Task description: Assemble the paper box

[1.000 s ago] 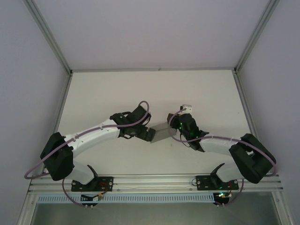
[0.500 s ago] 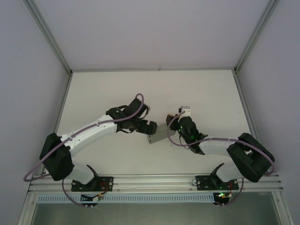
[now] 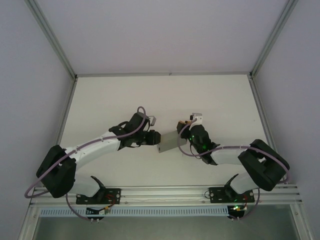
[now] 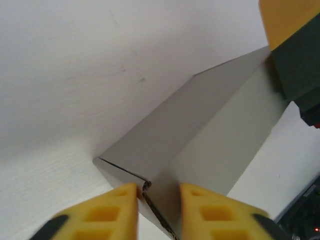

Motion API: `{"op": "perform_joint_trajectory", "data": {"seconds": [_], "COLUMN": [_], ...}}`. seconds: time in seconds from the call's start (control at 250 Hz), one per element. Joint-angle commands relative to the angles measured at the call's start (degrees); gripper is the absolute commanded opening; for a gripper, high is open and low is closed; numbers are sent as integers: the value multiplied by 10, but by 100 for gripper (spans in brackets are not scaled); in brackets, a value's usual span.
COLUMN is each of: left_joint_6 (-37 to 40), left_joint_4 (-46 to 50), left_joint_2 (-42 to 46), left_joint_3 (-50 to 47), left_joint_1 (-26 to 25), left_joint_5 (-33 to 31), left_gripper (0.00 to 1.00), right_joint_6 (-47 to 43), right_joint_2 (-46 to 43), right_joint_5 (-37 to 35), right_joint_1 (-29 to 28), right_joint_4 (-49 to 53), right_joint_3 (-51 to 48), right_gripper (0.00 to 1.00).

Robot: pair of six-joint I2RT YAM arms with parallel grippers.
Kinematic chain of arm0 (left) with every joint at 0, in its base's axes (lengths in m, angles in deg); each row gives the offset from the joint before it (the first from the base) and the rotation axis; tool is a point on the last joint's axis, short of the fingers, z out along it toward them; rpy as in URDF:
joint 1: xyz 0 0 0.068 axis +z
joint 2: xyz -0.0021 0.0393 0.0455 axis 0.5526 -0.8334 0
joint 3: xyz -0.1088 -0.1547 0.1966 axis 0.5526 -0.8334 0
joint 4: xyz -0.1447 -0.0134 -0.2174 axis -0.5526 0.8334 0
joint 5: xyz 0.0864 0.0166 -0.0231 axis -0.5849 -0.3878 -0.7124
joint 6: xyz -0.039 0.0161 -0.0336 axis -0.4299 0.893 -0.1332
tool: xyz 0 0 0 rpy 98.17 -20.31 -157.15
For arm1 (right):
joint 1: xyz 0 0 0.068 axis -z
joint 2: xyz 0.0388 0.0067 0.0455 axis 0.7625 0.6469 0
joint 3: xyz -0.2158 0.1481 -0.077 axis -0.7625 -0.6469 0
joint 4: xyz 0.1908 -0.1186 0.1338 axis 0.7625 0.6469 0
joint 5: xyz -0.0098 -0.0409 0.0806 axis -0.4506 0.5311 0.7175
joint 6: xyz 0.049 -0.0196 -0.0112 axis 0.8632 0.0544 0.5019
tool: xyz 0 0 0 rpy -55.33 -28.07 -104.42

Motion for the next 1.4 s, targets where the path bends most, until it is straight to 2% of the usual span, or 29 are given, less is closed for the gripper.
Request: {"op": "perform_joint_trajectory", "data": {"seconds": [0.0, 0.204, 0.375, 0.459, 0.543, 0.583, 0.667, 0.699, 0.735, 0.743, 0.834, 0.91, 1.018, 1.146, 1.242, 1.298, 1.393], "left_joint_6": [0, -4, 3, 18, 30, 38, 45, 49, 54, 55, 65, 73, 90, 95, 87, 76, 60], "left_joint_4": [33, -63, -39, -4, 23, 51, 84, 96, 104, 106, 129, 144, 159, 169, 159, 163, 174], "left_joint_2": [-43, -46, -25, -7, 2, 2, -7, -13, -16, -16, -12, 1, 31, 77, 118, 135, 155], "left_joint_3": [-79, -118, -106, -77, -34, -8, 55, 77, 101, 105, 151, 176, 180, 150, 102, 80, 51], "left_joint_1": [5, -9, -21, -23, -24, -23, -24, -24, -24, -23, -23, -20, -6, 27, 46, 58, 72], "left_joint_5": [-33, -11, -35, -52, -62, -63, -78, -86, -94, -96, -129, -166, -208, -234, -253, -264, -283], "left_gripper": [14, 0, 1, 11, 31, 50, 60, 73, 96, 99, 100, 100, 100, 100, 100, 100, 100], "right_joint_6": [-55, -80, -88, -90, -89, -89, -101, -109, -116, -117, -127, -145, -265, -525, -713, -754, -787], "right_joint_2": [63, 76, 74, 35, -23, -49, -79, -85, -91, -93, -107, -123, -149, -182, -178, -156, -95], "right_joint_5": [30, 41, 67, 71, 59, 40, 2, -1, -2, -1, 4, 19, 106, 264, 396, 412, 389], "right_joint_1": [-4, -4, -4, -4, -4, -3, -2, -2, -1, -1, 0, 3, 4, 5, 7, 6, 6], "right_joint_4": [79, -9, -2, 48, 150, 225, 362, 400, 437, 444, 512, 544, 555, 589, 705, 749, 802], "right_joint_3": [-62, -98, -90, -72, -34, -2, 66, 88, 111, 116, 170, 206, 227, 222, 254, 286, 352], "right_gripper": [31, 21, 27, 31, 38, 42, 60, 67, 76, 79, 99, 100, 100, 100, 100, 100, 100]}}
